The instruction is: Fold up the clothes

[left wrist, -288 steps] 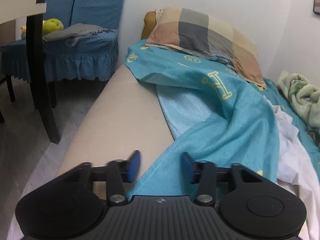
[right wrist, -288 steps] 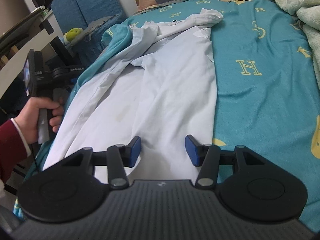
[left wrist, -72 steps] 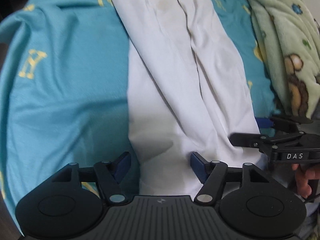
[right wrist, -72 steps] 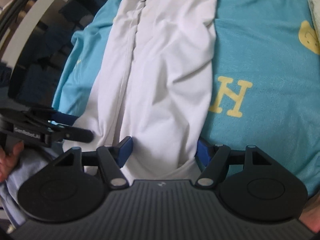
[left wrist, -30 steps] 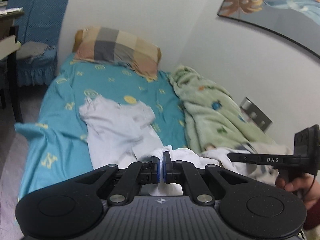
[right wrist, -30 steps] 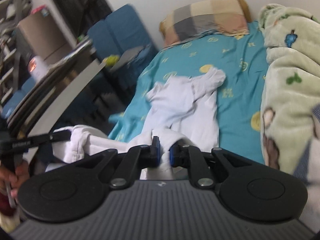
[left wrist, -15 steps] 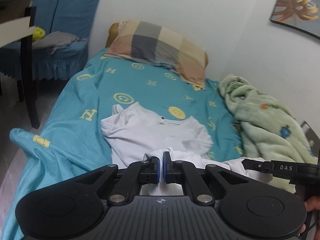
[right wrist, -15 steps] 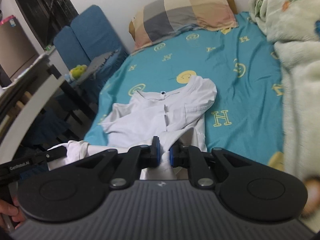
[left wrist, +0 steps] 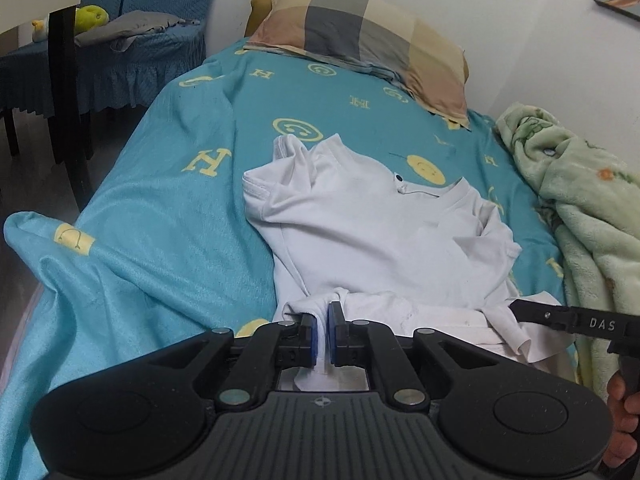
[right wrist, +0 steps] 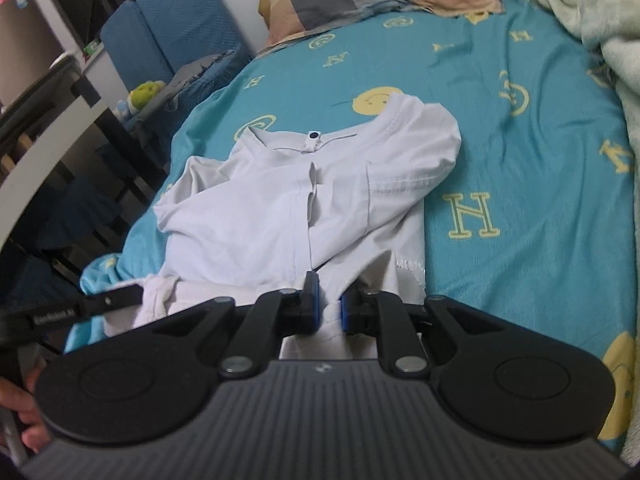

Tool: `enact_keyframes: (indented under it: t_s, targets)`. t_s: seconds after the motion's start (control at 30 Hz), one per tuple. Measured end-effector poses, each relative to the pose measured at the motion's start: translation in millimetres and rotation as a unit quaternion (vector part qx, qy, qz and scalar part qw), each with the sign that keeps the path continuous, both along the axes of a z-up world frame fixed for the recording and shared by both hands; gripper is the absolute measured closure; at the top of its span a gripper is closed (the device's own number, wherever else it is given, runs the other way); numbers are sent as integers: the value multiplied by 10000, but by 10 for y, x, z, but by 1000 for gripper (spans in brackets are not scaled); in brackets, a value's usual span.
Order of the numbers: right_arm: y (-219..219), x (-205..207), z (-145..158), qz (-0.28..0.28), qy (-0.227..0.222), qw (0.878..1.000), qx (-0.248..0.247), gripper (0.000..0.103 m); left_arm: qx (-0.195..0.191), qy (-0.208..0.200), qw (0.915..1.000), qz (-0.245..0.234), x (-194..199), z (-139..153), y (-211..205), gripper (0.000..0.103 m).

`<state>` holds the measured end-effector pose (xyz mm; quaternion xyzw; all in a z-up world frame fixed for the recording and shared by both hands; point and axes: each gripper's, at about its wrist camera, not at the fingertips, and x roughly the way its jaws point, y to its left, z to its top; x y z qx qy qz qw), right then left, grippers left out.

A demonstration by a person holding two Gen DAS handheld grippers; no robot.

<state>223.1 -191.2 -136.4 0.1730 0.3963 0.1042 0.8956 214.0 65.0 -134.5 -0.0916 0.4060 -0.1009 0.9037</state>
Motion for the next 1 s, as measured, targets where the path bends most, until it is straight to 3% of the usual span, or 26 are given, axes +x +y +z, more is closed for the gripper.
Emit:
enact_keyframes:
  t_s: [0.07, 0.23, 0.3, 0.37, 0.4, 0.67, 0.87, 1.0]
  targets:
    - [12, -2, 10, -2, 7, 10000, -32, 88, 5, -8, 10000, -6, -24, 23, -10, 95]
    - [83, -76, 92, 54, -104, 9995, -301, 81, 110, -121, 9998, -71, -131, 143, -46, 78]
    - [107, -118, 132, 79, -167, 9991, -391, 64, 228, -245, 9994, -133, -208, 210, -88, 59]
    - [131, -160, 173, 102, -231, 9985, -479, 38, 343, -345, 9987, -147, -300, 290, -128, 53]
    - [138, -205, 209, 86, -280, 9983, -494, 34, 399, -395, 9983, -153, -346, 329, -147, 50]
    - [49, -691, 457, -195, -379, 9985, -340, 34, 357, -524, 9977, -256, -781, 508, -200, 30]
    - [-99, -813, 370, -440, -89, 9989, -145, 34, 706, -411, 9957, -437, -858, 373, -308, 31]
    - [-105, -802, 224, -468, 118, 9988, -124, 34, 742, -177, 9964, -356, -831, 264, -282, 31]
